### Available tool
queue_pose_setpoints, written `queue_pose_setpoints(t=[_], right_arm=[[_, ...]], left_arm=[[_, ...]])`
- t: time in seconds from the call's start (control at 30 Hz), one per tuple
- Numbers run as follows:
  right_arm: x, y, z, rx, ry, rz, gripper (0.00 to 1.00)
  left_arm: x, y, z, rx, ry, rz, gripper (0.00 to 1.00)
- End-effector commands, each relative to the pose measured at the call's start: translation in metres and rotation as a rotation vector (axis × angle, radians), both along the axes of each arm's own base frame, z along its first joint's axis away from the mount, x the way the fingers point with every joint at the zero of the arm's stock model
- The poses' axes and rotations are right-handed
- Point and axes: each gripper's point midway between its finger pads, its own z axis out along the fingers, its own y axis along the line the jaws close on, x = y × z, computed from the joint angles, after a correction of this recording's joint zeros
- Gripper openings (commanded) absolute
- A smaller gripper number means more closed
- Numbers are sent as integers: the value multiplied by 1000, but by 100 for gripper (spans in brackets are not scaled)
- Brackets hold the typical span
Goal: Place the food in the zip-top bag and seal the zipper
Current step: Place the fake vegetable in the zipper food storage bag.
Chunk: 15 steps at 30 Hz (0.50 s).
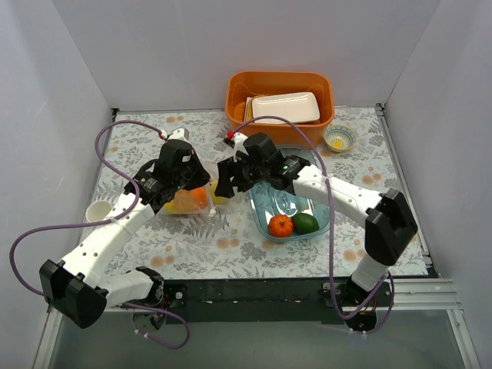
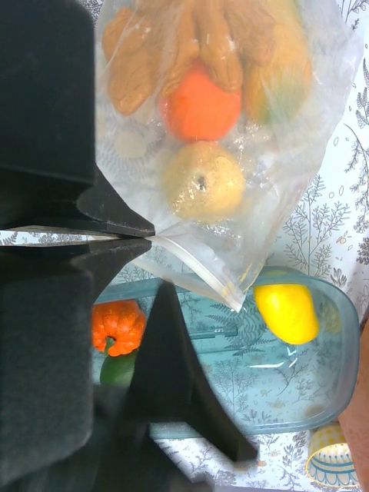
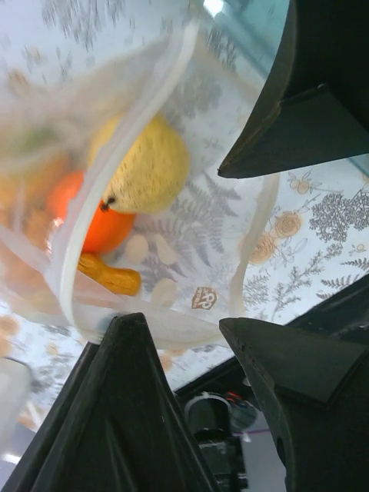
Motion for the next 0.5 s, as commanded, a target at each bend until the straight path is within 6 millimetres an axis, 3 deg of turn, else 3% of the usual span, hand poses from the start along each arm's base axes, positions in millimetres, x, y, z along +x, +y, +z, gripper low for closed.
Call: queue_pose_setpoints(t=[0.0, 0.07, 0.17, 0.3, 0.33, 0.47], right_arm=[[27, -41, 46, 13, -173, -180, 82], [31, -56, 53, -1, -203, -235, 83], [42, -90, 45, -96, -209, -360, 86], [44, -139, 19, -235, -150, -479, 88], [38, -153, 6, -286, -113, -494, 90], [23, -200, -15, -440, 4, -571, 90]], left_arm=[[1, 6, 17, -8, -44, 32, 0], [1, 5, 18, -12, -47, 30, 0], [2, 5, 18, -11, -47, 33, 0], [1, 5, 15, -8, -41, 31, 0], [1, 5, 16, -8, -40, 30, 0], [1, 5, 13, -1, -37, 28, 0]])
